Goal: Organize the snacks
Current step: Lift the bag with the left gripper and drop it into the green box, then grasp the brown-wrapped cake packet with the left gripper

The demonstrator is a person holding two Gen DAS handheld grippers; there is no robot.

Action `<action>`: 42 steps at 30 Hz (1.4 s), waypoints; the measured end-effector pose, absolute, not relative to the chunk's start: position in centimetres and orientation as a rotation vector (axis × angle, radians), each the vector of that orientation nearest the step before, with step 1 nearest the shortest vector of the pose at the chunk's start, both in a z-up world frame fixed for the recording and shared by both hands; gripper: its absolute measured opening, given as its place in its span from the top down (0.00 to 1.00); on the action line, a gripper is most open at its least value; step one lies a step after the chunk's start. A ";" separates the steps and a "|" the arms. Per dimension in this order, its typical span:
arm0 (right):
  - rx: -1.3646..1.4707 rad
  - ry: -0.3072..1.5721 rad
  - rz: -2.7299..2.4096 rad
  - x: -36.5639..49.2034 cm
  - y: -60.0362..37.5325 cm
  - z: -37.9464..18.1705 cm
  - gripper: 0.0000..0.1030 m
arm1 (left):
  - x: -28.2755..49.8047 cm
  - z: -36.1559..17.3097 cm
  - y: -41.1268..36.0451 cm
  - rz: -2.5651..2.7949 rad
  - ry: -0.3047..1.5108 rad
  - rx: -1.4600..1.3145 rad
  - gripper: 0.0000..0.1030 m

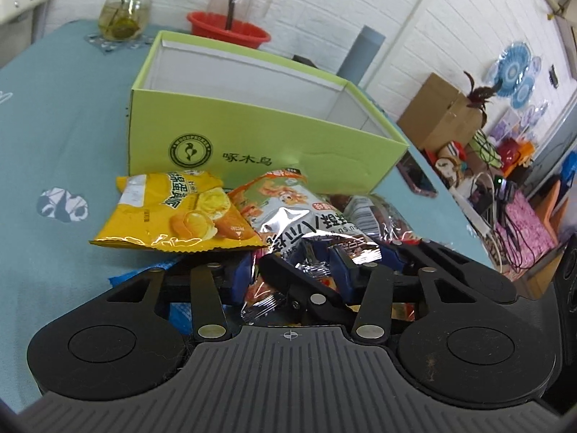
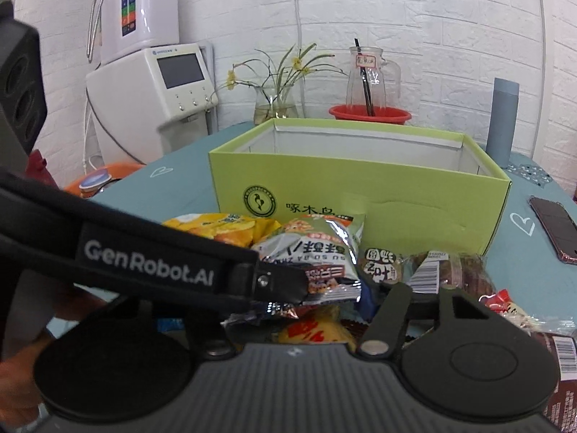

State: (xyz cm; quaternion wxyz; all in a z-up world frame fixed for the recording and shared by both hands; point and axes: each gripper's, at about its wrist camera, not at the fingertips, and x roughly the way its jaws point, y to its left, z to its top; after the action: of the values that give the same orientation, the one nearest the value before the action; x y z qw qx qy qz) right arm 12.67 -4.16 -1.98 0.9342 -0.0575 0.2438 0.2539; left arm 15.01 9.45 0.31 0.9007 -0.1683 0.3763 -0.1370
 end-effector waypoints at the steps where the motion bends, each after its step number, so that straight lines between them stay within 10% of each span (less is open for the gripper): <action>1: -0.125 0.487 0.518 12.2 -4.2 -1.8 0.40 | 14.5 0.6 9.3 -0.292 0.769 -0.340 0.74; 10: -0.076 0.337 0.512 9.3 -4.9 2.0 0.36 | 12.1 5.5 8.0 -0.332 0.618 -0.263 0.74; 21: -0.011 0.359 0.609 25.0 -0.1 4.2 0.36 | 25.3 7.8 13.4 -0.205 0.611 -0.199 0.73; 29: 0.041 0.375 0.589 25.7 -2.1 3.9 0.09 | 24.1 7.6 13.3 -0.197 0.504 -0.066 0.36; 42: 0.108 0.429 0.370 13.0 -16.0 2.9 0.09 | 13.9 7.7 7.5 -0.308 0.477 -0.085 0.30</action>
State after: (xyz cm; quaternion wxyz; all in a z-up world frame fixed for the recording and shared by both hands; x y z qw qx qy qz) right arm 12.99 -16.01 2.91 0.9587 0.0534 0.2115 0.1826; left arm 13.90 7.47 7.69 0.9591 -0.0418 0.2351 -0.1521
